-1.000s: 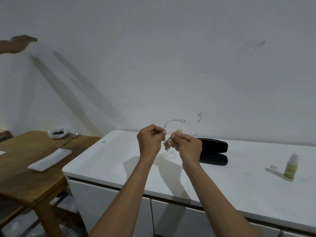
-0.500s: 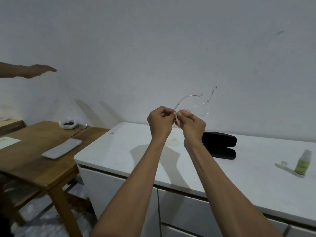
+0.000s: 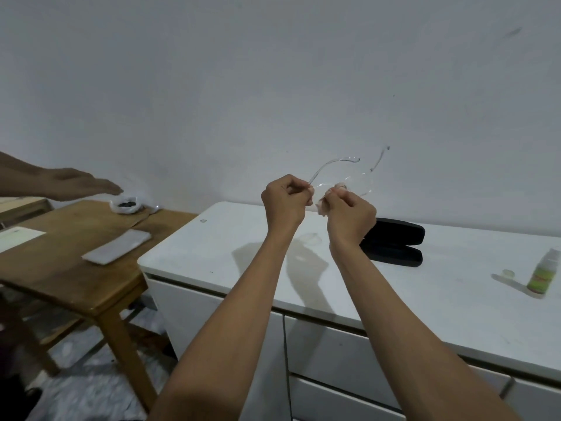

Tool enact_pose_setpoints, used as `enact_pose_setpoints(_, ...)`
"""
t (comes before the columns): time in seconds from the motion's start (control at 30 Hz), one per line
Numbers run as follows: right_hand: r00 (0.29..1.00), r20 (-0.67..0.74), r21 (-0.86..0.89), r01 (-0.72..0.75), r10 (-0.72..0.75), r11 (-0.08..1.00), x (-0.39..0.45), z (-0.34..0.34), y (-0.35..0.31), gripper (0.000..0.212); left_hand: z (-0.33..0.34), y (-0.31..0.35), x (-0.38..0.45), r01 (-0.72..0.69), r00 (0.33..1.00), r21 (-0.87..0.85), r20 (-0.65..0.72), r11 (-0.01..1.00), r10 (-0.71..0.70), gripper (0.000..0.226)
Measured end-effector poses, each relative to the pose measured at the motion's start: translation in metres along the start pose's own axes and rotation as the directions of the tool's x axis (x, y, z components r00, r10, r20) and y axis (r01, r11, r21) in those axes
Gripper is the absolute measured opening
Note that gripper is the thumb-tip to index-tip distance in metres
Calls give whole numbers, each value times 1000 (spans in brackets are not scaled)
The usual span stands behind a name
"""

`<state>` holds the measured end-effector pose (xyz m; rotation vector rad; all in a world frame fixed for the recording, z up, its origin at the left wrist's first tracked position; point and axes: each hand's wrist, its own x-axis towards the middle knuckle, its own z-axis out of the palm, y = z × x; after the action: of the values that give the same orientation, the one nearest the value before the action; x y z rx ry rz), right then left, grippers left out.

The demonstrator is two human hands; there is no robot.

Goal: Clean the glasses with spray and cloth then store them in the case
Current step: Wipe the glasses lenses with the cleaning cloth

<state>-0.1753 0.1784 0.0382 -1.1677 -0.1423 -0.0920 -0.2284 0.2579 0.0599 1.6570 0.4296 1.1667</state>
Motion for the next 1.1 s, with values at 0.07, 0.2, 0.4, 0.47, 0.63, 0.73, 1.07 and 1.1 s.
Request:
enact_pose_setpoints(0.07, 996, -86, 113, 4, 5, 994, -1, 8, -1, 7, 5, 5, -2, -18, 1000, -13, 9, 1000, 18, 8)
enact_pose_setpoints(0.2, 996, -82, 250, -21, 43, 968, 6, 16, -2, 10, 12, 11, -5, -20, 1000, -42, 18, 999, 21, 8)
enact_pose_setpoints(0.4, 972, 227, 229, -108, 55, 967, 14, 3, -12, 10, 11, 11, -1, -17, 1000, -59, 3, 998, 18, 6)
enact_pose_setpoints(0.47, 951, 310, 80, -7, -18, 997, 16, -6, -14, 8, 7, 9, 2, -4, 1000, -62, -14, 998, 3, 6)
enact_pose_setpoints(0.63, 895, 339, -197, 369, -290, 909, 11, -12, -8, 14, 4, 5, 4, 32, 999, -79, -19, 996, -34, 5)
enact_pose_setpoints(0.73, 896, 281, -277, 419, -344, 865, 12, -6, -4, 20, 4, 6, 3, 36, 998, -86, -43, 996, -40, 5)
enact_pose_setpoints(1.07, 995, 98, 58, 18, -23, 998, 15, 9, 0, 7, 14, 2, -9, 58, 996, -105, -67, 993, -65, 7)
enact_pose_setpoints(1.1, 992, 121, 115, -41, 27, 992, 14, 8, -1, 6, 15, 2, -9, 57, 996, -105, -67, 993, -64, 6)
